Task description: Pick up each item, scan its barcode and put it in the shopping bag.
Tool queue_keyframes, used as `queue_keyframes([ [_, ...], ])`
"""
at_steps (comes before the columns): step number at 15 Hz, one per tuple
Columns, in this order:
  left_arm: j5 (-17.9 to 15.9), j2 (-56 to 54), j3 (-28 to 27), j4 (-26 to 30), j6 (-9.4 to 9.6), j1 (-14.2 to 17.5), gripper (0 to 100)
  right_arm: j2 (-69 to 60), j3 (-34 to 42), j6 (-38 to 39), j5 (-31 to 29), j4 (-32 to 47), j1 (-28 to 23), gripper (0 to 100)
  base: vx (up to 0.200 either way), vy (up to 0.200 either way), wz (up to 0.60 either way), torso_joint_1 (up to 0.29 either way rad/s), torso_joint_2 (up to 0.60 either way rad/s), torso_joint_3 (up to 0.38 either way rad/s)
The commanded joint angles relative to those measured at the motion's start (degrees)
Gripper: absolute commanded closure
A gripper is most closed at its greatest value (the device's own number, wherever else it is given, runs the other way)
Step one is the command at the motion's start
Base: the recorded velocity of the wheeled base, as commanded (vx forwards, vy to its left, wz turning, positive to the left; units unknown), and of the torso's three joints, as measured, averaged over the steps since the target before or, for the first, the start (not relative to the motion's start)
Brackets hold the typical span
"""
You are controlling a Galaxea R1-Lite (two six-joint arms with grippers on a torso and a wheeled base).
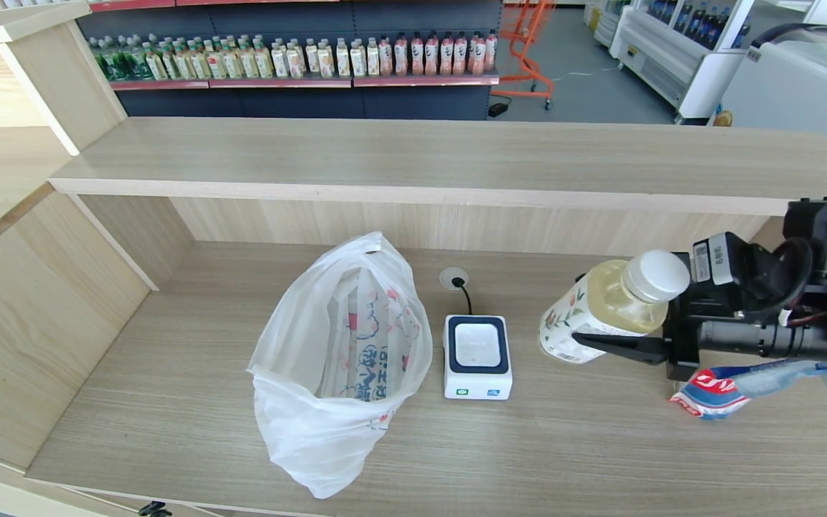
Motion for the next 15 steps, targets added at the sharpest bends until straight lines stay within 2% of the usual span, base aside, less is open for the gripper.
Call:
queue_keyframes([
  [1,0.0,0.0,0.0,0.0,0.00,0.0,0,11.0,-5.1,-7.9,0.5,-3.9,-0.6,100,0.000,0.000,0.00,0.000,0.00,0.000],
  [2,0.0,0.1,0.0,0.0,0.00,0.0,0,11.8,-5.3,-8.5,1.1,-5.4,-0.4,100,0.000,0.000,0.00,0.000,0.00,0.000],
  [4,0.0,0.0,0.0,0.0,0.00,0.0,0,16.7,-5.4,-9.0,5.1,-14.5,1.4,100,0.000,0.000,0.00,0.000,0.00,0.000],
  [6,0.0,0.1,0.0,0.0,0.00,0.0,0,20.8,-6.2,-10.5,9.1,-18.4,2.3,100,0.000,0.000,0.00,0.000,0.00,0.000],
  [15,0.0,0.0,0.0,0.0,0.00,0.0,0,27.4,-11.3,-15.7,13.5,-19.2,4.1,100,0.000,0.000,0.00,0.000,0.00,0.000],
])
